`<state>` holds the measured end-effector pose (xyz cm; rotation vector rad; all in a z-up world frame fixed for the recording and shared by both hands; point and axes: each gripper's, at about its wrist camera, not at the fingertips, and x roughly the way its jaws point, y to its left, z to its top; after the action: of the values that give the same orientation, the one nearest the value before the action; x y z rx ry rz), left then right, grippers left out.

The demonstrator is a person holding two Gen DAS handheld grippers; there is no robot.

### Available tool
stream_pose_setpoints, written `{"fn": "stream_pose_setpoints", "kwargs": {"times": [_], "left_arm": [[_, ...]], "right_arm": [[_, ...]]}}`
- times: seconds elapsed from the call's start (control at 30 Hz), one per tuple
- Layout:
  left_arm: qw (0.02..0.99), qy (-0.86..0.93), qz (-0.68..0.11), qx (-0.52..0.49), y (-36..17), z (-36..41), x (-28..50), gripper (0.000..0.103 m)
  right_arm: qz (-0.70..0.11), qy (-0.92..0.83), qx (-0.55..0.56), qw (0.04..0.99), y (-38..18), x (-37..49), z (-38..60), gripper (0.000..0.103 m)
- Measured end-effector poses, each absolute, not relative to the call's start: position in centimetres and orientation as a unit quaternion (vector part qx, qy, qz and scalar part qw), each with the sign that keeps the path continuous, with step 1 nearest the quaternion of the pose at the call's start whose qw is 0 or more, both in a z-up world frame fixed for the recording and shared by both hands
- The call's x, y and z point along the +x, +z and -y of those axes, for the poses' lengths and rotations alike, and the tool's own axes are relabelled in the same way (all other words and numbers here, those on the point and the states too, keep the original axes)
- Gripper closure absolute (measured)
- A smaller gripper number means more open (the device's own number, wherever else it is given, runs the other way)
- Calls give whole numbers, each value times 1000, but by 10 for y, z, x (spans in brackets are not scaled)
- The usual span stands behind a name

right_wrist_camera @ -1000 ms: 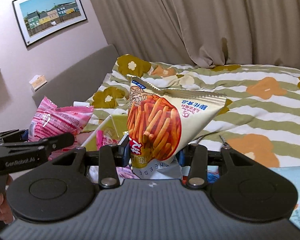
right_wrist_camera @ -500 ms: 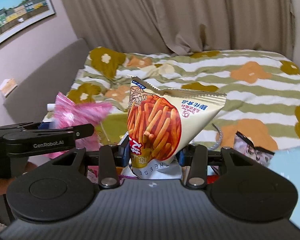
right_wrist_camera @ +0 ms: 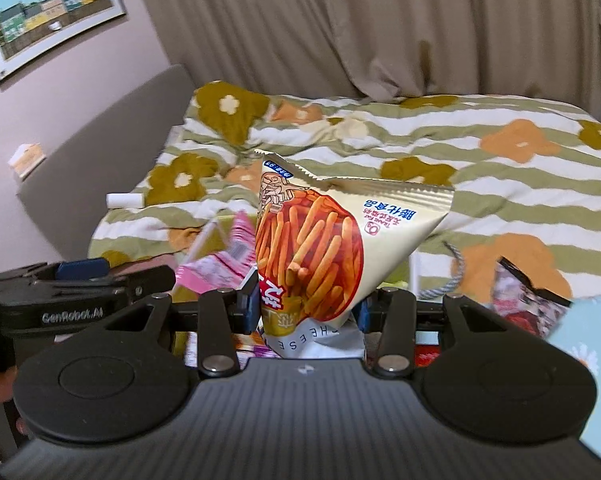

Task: Organize snacks
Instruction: 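Open the left tool to drop the pink bag while the right tool drops the orange bag, then move both tools back over the snack pile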

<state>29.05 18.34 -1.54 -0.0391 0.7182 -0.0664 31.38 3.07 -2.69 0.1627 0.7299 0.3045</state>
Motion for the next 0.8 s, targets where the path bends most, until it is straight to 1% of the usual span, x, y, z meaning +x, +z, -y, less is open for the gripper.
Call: {"fn": "stream_pose_setpoints", "kwargs": {"times": [0.2,0.3,0.33,0.37,0.43,0.6,0.8], "left_arm": [[937,-4,-350,-20,-13,-193,281,2],[936,6,-352,-21,-15,-198,276,2],[935,9,-354,-21,-16,-199,275,2],[935,12,-354,-24,-18,-200,273,1],[934,14,-357,-32,-19,-204,270,1],[932,18,-361,-30,-21,-208,263,1],[935,5,-353,-27,-16,-200,252,1]], "right_arm": [[-369,189,77,907,-32,328,-52,44],[-373,204,80,901,-39,331,-60,41],[-371,207,87,901,-41,332,-63,30],[-372,210,92,900,-43,333,-64,12],[-371,203,102,901,-47,333,-63,0],[-365,193,130,902,-49,326,-51,0],[-341,174,126,915,-39,314,-45,0]]}}
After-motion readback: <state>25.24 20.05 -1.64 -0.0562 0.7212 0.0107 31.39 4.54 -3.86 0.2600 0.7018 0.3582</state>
